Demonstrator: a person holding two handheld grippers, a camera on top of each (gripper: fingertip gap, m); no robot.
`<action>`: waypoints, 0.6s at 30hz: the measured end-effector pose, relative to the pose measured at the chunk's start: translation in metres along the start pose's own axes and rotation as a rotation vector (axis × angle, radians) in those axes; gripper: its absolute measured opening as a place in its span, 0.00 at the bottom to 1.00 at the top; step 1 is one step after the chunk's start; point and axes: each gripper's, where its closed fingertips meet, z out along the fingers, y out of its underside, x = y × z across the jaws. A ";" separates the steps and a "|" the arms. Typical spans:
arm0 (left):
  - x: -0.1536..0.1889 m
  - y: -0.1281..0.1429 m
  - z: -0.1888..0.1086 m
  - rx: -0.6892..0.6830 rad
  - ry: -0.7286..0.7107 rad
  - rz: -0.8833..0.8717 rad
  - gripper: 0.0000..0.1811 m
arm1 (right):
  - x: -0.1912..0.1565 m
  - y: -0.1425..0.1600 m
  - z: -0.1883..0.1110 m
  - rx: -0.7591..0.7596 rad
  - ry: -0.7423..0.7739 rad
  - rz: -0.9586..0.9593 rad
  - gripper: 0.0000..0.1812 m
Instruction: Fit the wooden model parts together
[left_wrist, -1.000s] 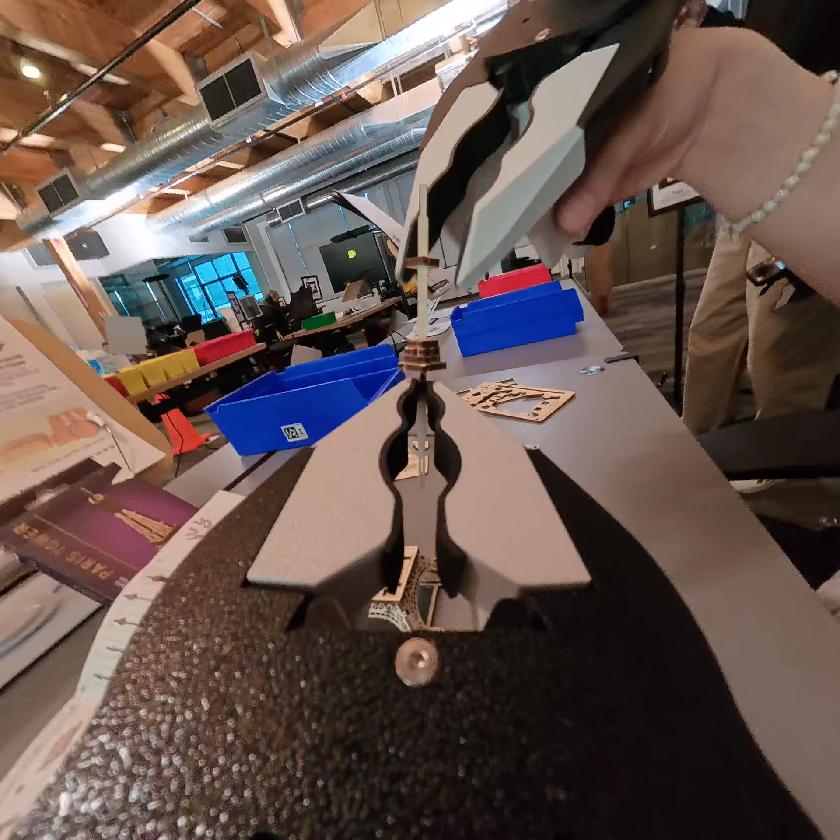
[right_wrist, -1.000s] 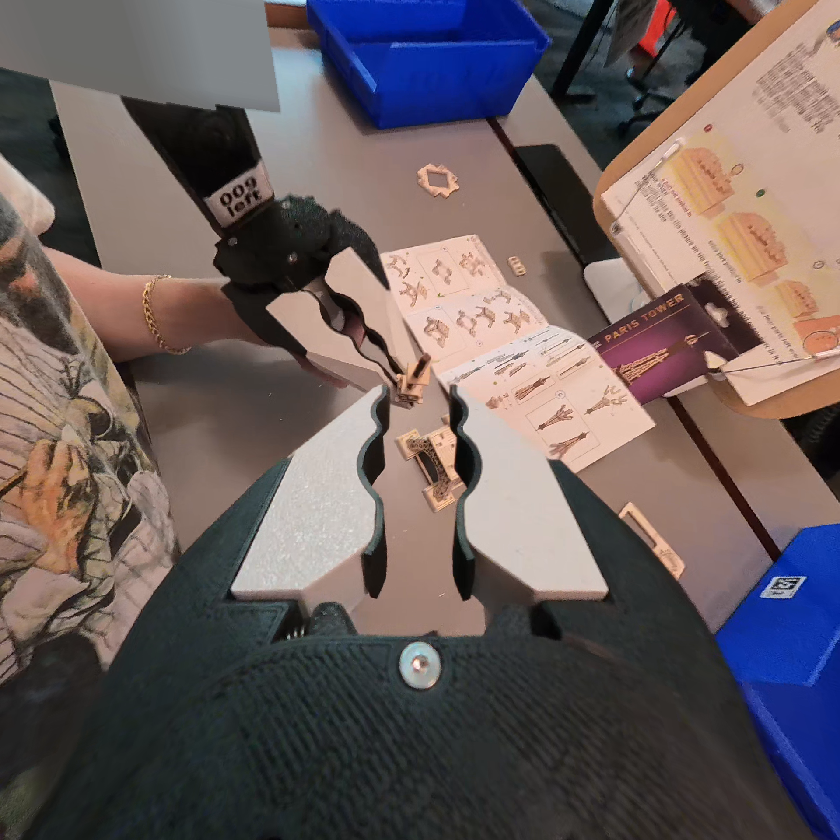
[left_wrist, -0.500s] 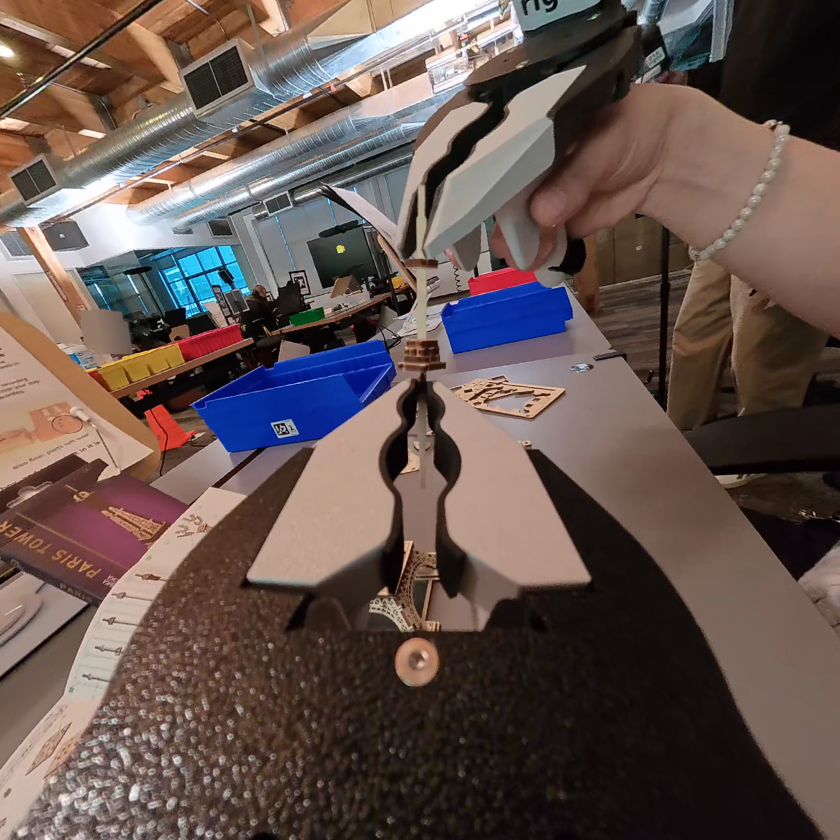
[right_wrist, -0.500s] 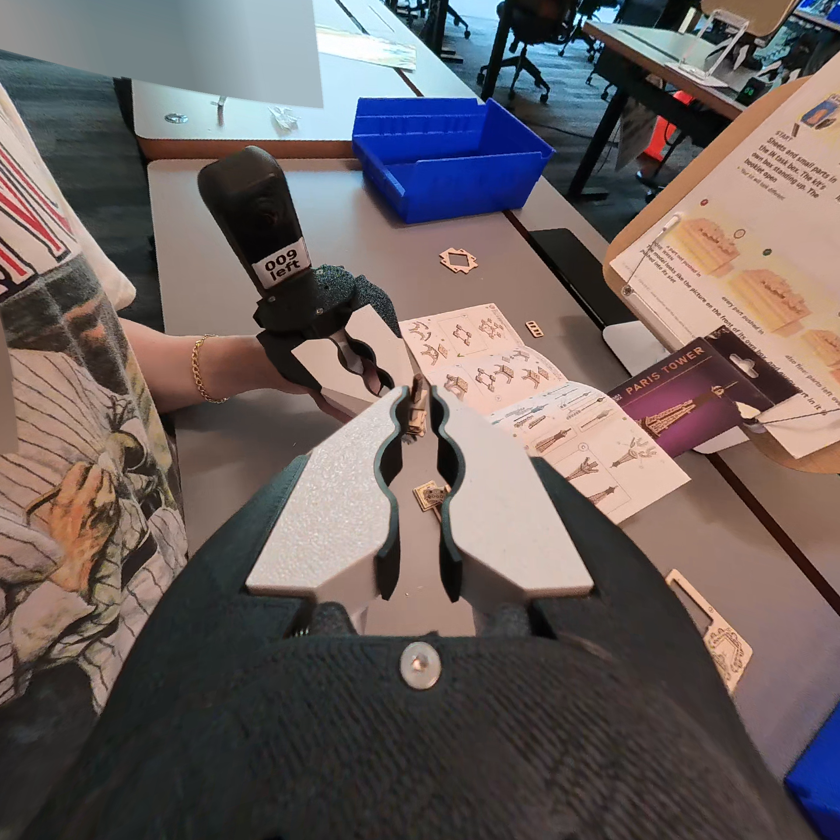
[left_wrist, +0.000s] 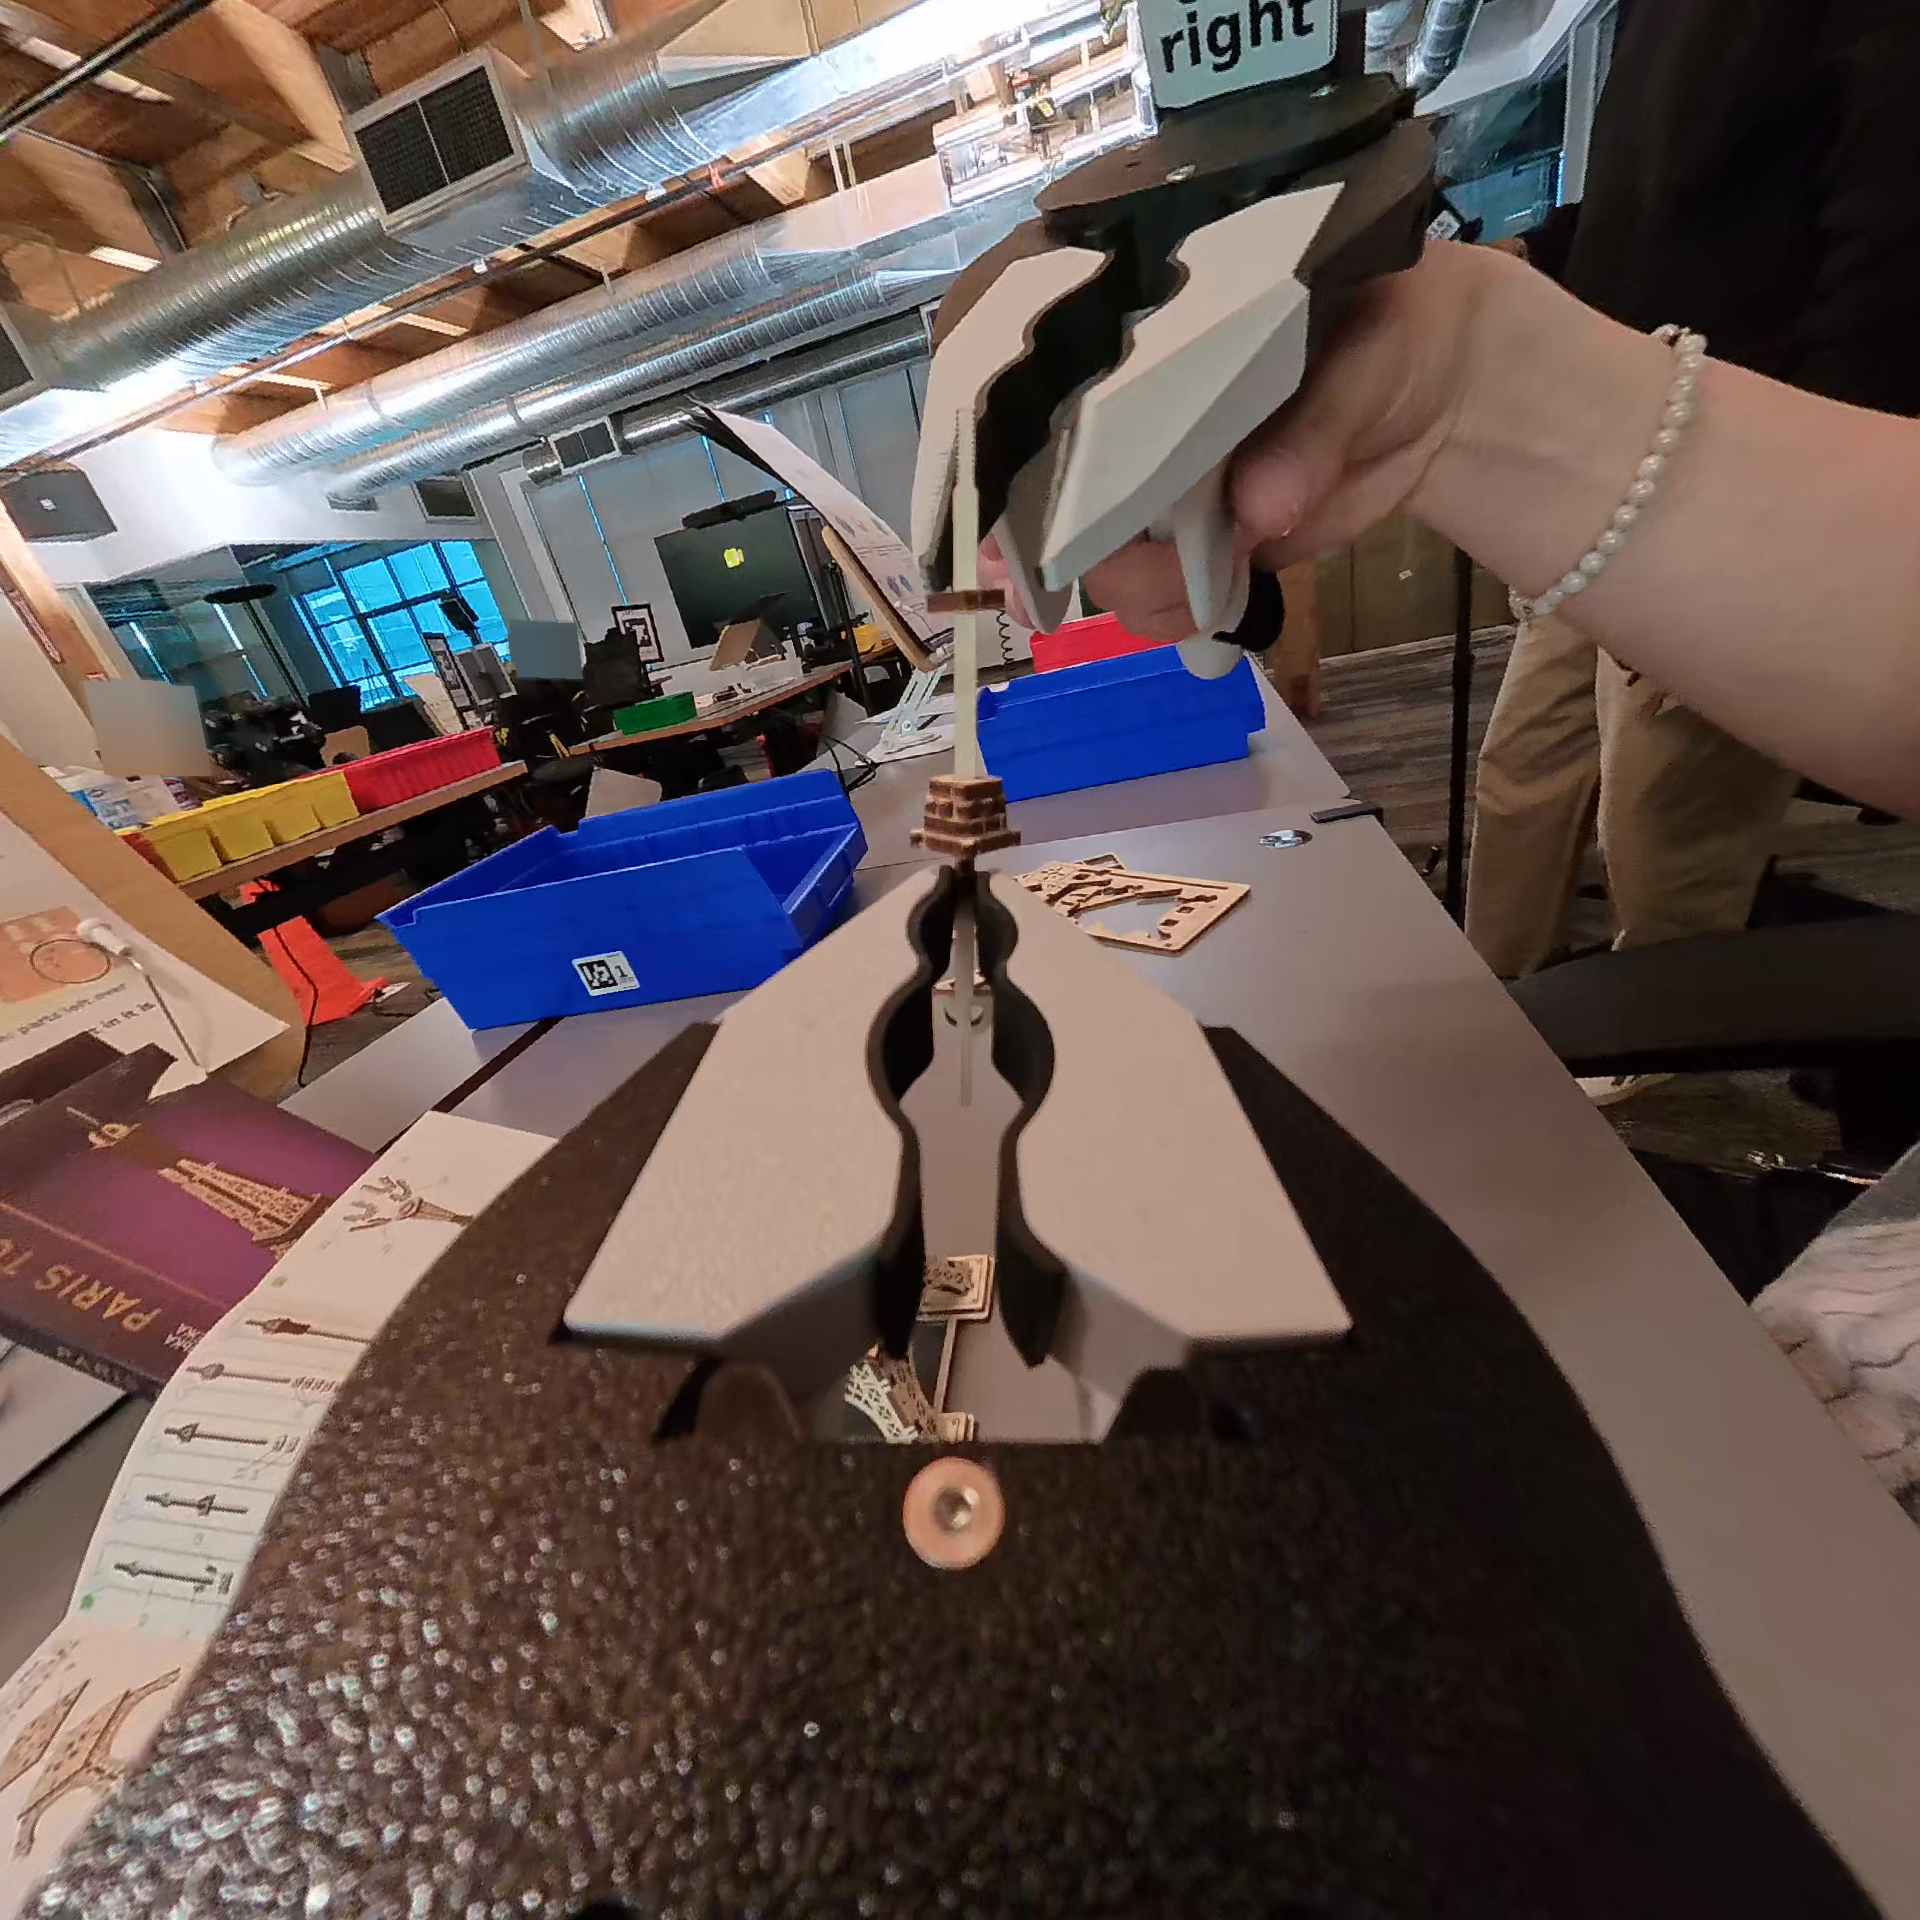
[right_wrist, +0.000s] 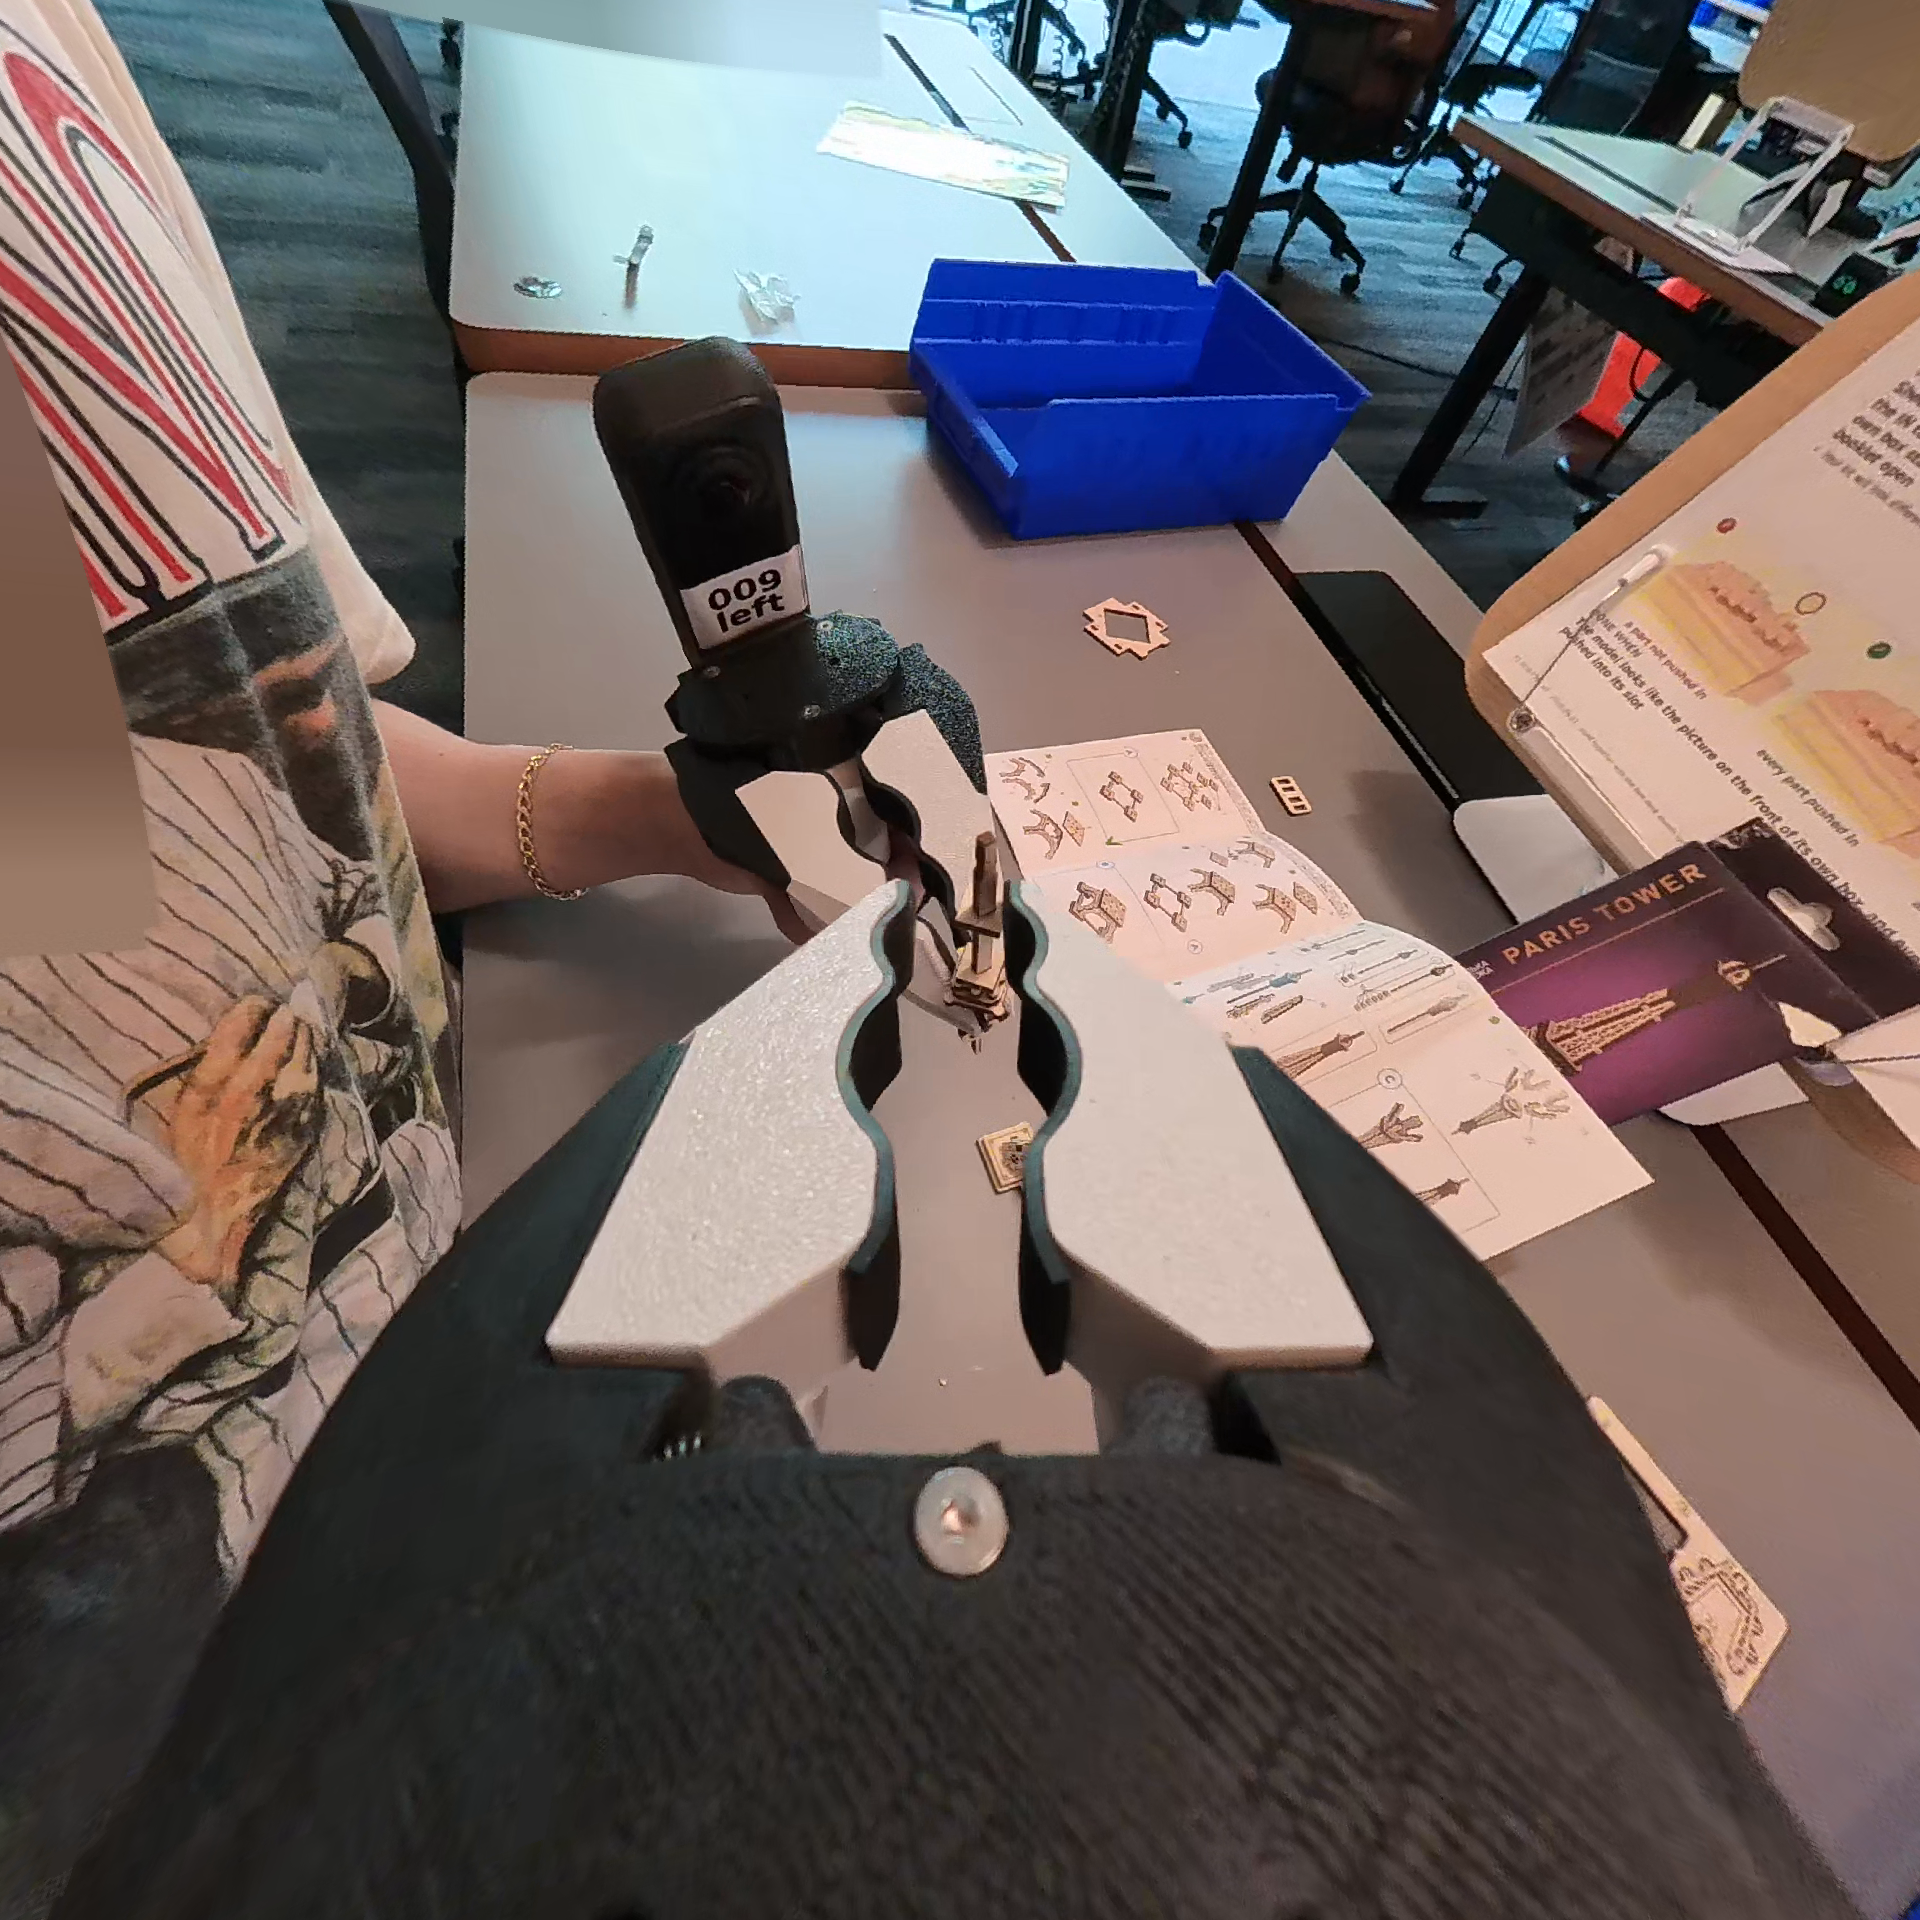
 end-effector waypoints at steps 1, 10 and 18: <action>0.000 0.000 0.000 0.002 0.000 0.001 0.00 | 0.003 0.000 0.000 0.000 0.013 0.002 0.07; 0.001 -0.001 0.000 0.006 0.010 0.000 0.00 | 0.003 0.001 -0.001 0.034 -0.021 0.005 0.04; 0.000 0.003 0.001 -0.022 0.003 0.009 0.00 | 0.005 0.006 -0.002 0.027 -0.007 0.016 0.04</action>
